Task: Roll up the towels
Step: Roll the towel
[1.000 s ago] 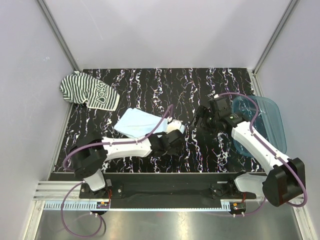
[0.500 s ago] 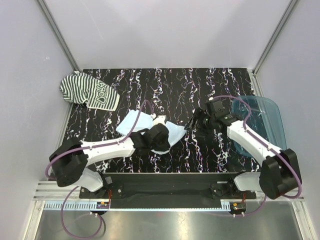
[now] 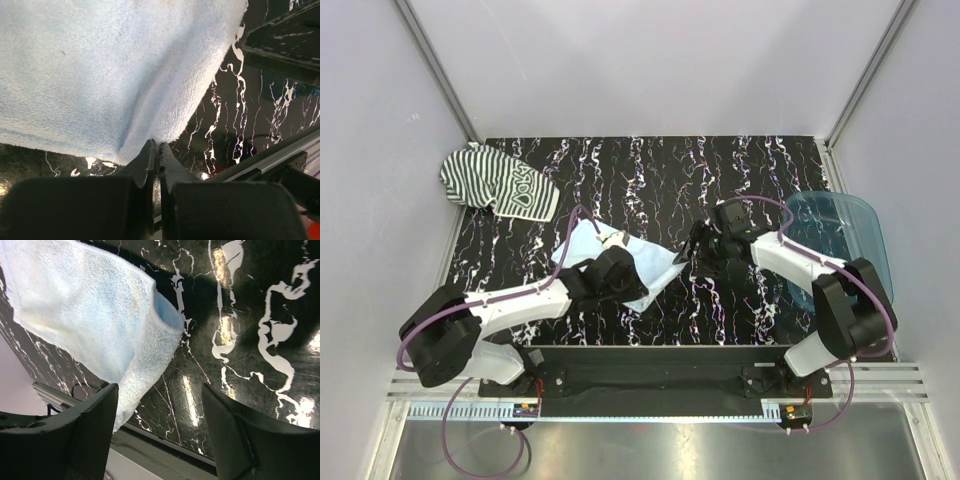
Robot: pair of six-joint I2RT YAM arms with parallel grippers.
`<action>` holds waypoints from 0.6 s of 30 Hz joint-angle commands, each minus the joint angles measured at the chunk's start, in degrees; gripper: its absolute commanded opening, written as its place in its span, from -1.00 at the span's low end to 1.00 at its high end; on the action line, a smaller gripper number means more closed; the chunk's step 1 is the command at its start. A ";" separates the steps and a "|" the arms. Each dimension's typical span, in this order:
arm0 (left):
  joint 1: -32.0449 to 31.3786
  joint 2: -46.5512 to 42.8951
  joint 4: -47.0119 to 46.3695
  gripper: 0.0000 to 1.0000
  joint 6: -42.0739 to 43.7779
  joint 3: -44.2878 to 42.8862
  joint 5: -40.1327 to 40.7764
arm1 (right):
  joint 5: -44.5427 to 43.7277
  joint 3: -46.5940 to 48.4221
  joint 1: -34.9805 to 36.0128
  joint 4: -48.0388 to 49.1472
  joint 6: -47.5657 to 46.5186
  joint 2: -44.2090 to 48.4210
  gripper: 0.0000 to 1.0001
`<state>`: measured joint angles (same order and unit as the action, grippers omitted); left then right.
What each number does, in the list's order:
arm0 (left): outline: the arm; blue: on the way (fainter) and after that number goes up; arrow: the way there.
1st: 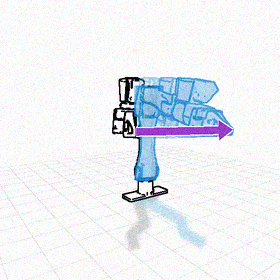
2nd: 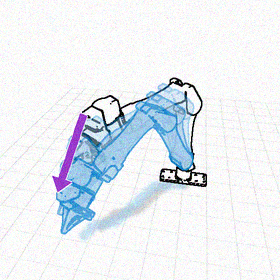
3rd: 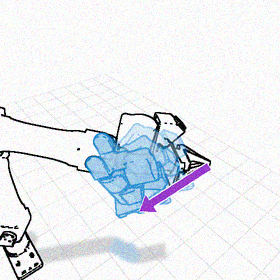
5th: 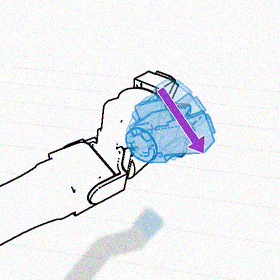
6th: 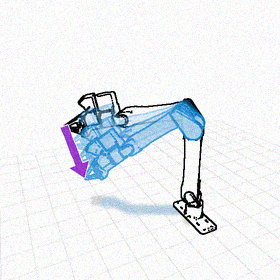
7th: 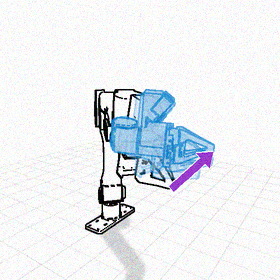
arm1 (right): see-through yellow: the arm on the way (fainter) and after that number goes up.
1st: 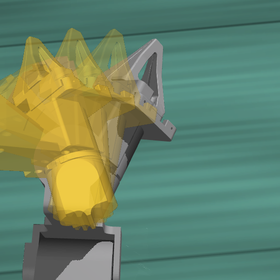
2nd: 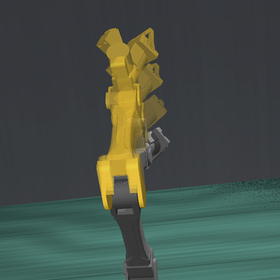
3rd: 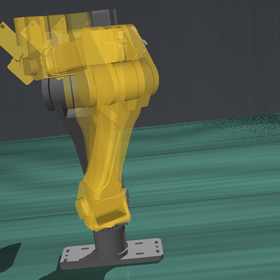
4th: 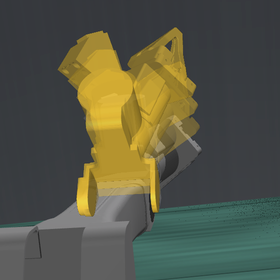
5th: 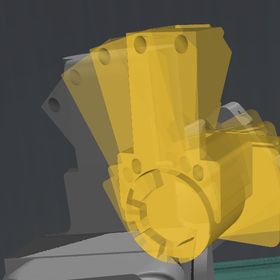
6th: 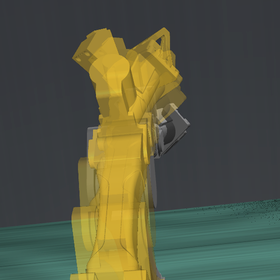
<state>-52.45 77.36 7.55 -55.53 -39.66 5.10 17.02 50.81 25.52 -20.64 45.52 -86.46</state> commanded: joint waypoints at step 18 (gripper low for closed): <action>7.62 -1.87 1.68 -1.00 -10.13 7.66 -3.52 | 2.93 12.05 2.17 7.62 -2.27 -8.30 0.20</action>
<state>-46.11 74.85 9.43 -64.40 -33.04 3.20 17.76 62.08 27.16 -17.34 44.66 -97.03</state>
